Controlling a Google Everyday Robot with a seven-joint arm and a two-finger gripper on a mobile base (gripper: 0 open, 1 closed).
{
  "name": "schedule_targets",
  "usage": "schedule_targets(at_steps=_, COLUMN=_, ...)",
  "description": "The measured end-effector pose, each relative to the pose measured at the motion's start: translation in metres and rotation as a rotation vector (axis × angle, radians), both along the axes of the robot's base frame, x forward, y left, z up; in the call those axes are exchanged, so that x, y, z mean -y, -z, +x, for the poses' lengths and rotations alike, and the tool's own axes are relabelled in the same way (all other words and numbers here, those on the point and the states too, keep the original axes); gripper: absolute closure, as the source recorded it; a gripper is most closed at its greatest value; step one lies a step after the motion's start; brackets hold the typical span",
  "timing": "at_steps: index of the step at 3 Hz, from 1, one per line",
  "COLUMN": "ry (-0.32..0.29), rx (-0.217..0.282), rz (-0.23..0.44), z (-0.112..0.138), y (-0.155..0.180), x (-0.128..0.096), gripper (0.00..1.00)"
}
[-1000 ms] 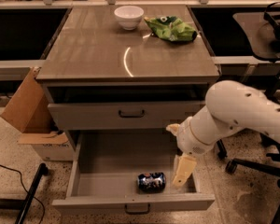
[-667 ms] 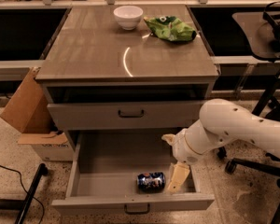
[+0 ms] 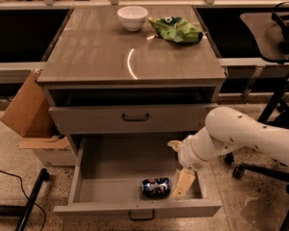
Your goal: Pick pepsi can from middle drawer and place on counter
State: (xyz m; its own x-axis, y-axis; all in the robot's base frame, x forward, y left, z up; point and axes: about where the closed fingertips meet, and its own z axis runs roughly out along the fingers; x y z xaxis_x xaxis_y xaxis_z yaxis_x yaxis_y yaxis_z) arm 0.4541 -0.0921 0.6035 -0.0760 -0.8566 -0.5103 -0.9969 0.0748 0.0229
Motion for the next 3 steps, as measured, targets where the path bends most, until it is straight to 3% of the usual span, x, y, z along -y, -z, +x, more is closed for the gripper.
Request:
schedule_targets(at_steps=1, ry=0.012, rx=-0.015, rz=0.015, z=0.015, y=0.039, x=0.003, gripper=0.00)
schedule_targets(at_steps=2, ry=-0.007, rx=0.025, rz=0.011, z=0.047, y=0.107, x=-0.012, gripper=0.00)
schedule_targets(at_steps=3, ry=-0.005, rx=0.025, rz=0.014, z=0.049, y=0.111, x=-0.012, gripper=0.00)
